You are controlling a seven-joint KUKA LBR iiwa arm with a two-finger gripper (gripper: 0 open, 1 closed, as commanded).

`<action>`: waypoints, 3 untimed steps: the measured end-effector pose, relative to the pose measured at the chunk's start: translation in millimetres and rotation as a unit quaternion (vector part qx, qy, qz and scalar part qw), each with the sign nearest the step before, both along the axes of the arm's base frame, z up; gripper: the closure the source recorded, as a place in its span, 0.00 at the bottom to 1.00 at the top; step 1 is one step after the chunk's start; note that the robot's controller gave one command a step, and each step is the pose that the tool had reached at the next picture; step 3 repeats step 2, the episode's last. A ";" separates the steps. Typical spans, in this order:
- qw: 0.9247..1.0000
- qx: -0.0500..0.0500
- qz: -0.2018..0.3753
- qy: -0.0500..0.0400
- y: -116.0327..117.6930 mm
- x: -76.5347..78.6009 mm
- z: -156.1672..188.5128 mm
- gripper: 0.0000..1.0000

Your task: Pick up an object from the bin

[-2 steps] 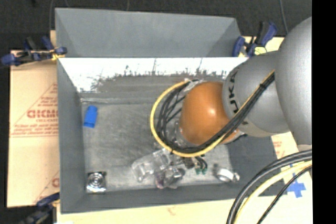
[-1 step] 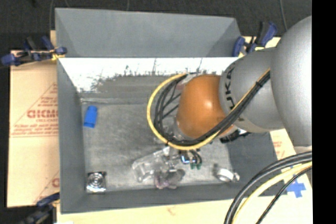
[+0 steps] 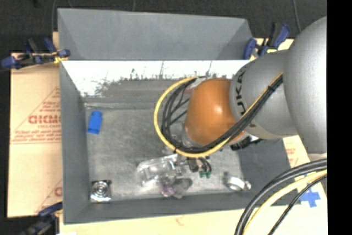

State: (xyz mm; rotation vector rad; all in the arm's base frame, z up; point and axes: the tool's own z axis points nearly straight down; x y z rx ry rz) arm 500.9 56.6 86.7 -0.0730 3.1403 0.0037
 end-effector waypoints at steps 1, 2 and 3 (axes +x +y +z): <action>1.000 0.000 0.005 -0.001 10.1 1.1 39.4 1.00; 1.000 -0.002 0.002 -0.004 -7.1 5.0 157.8 1.00; 1.000 -0.002 0.002 -0.004 -7.1 5.0 157.8 1.00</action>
Offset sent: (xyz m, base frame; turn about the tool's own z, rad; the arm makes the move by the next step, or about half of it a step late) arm 0.0004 0.0093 0.0379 -0.0054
